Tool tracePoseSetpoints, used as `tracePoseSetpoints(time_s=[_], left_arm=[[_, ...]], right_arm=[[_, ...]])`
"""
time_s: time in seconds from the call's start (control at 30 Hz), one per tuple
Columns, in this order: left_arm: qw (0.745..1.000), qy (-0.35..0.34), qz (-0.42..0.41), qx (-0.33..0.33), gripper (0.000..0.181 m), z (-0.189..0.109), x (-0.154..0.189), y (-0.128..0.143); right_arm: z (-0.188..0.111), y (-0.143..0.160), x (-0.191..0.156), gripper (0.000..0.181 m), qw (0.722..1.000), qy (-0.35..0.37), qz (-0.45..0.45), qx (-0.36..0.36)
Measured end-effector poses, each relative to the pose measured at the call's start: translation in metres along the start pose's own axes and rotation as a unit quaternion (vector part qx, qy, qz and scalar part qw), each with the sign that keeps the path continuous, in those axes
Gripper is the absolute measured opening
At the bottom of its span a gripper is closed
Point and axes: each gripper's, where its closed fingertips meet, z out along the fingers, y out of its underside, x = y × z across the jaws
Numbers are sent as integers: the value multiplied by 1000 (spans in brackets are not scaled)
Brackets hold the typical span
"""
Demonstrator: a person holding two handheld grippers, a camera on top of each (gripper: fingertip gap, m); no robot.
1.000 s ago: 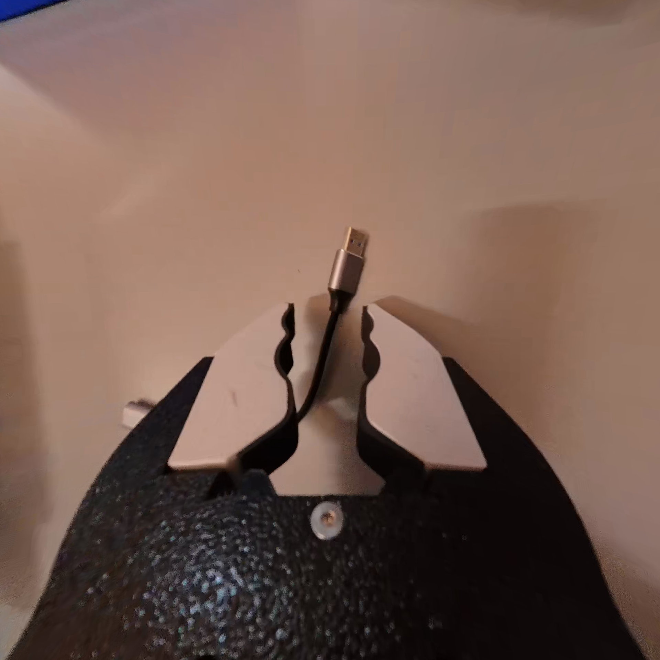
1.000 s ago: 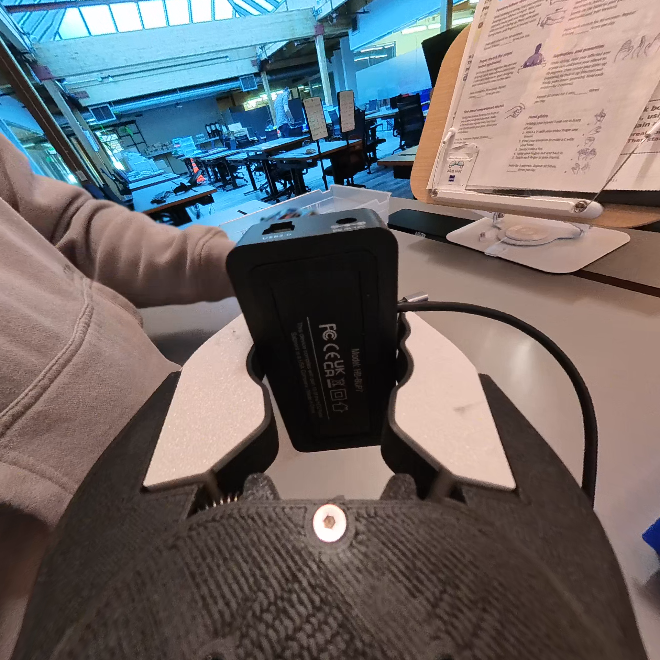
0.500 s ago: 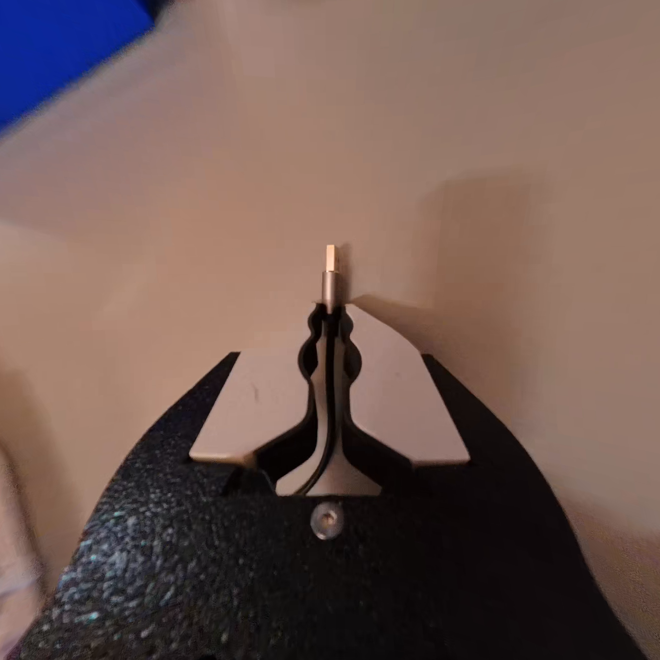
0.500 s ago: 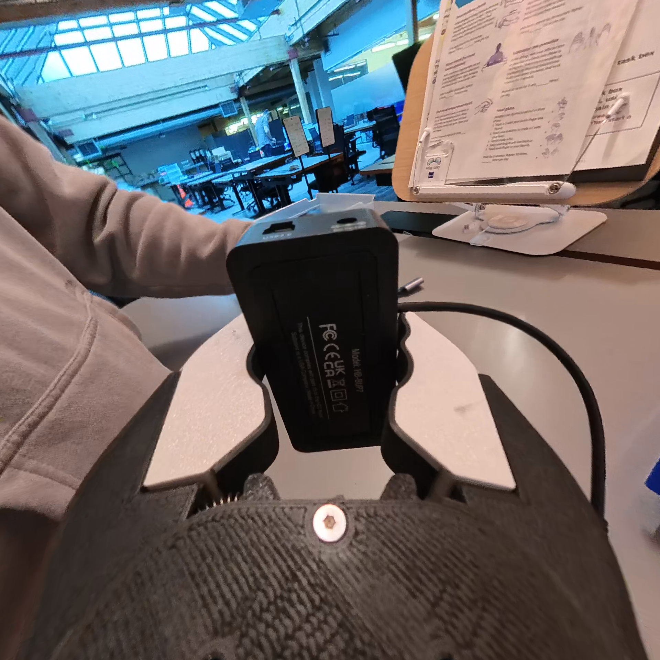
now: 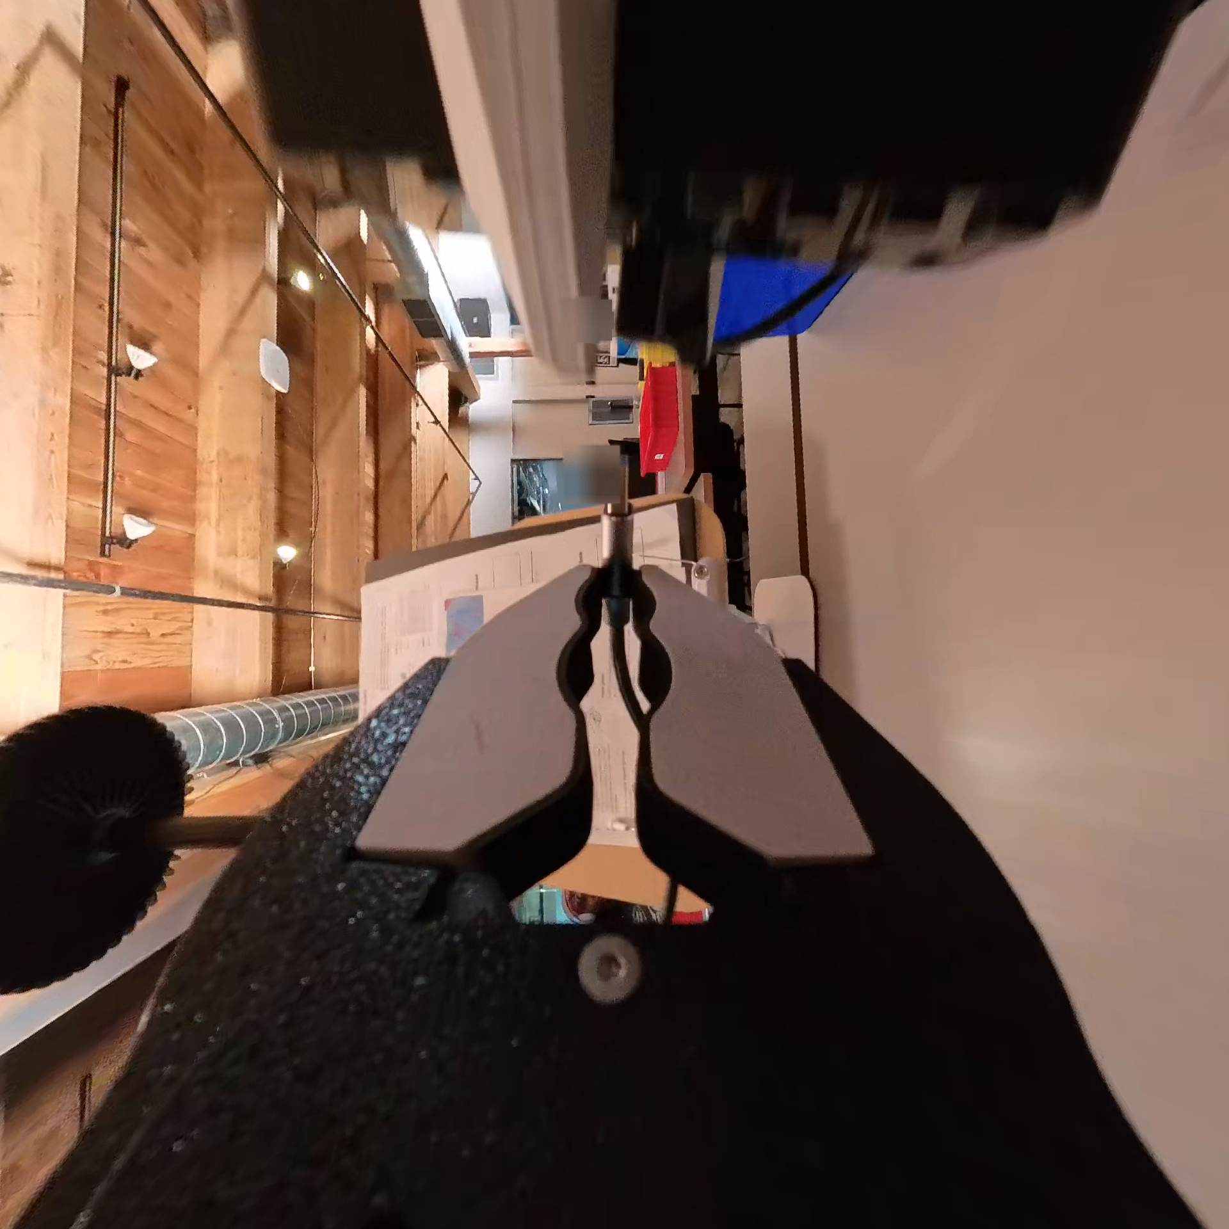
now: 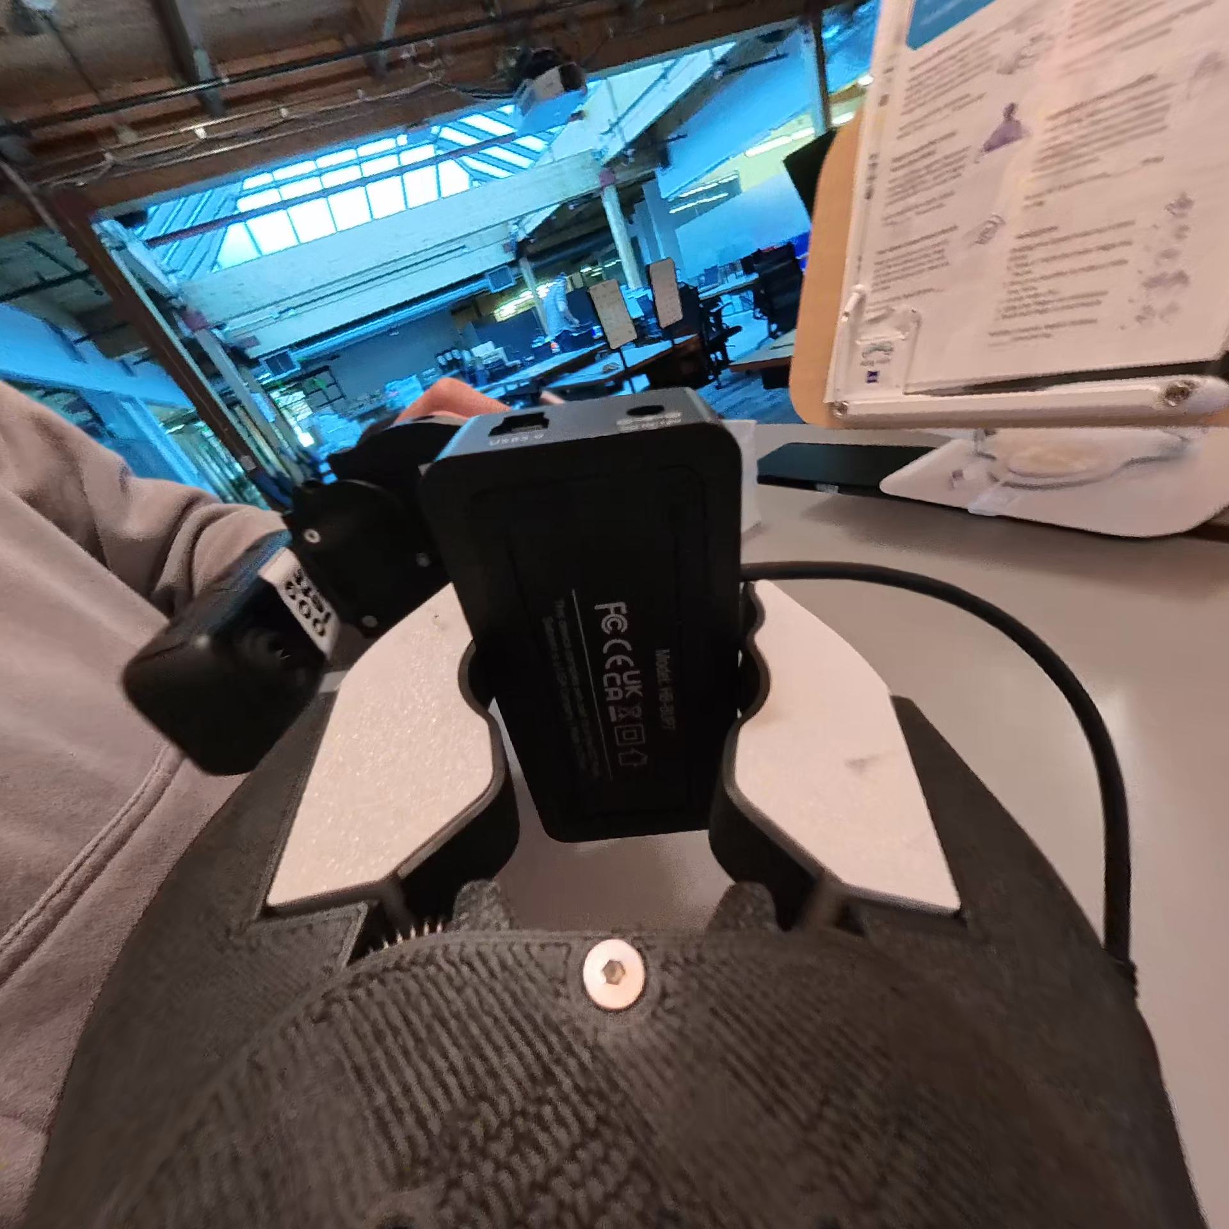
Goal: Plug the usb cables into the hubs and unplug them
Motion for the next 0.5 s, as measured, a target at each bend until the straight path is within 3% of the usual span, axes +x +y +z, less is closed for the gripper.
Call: tracePoseSetpoints(time_s=[0.17, 0.5], left_arm=[[1000, 10, 0, 15, 7, -18, -11, -18], [998, 56, 9, -14, 7, -21, -6, -17]], right_arm=[[8, -3, -12, 72, 999, -31, -25, 8], [14, 2, -17, 72, 999, -36, -31, -6]])
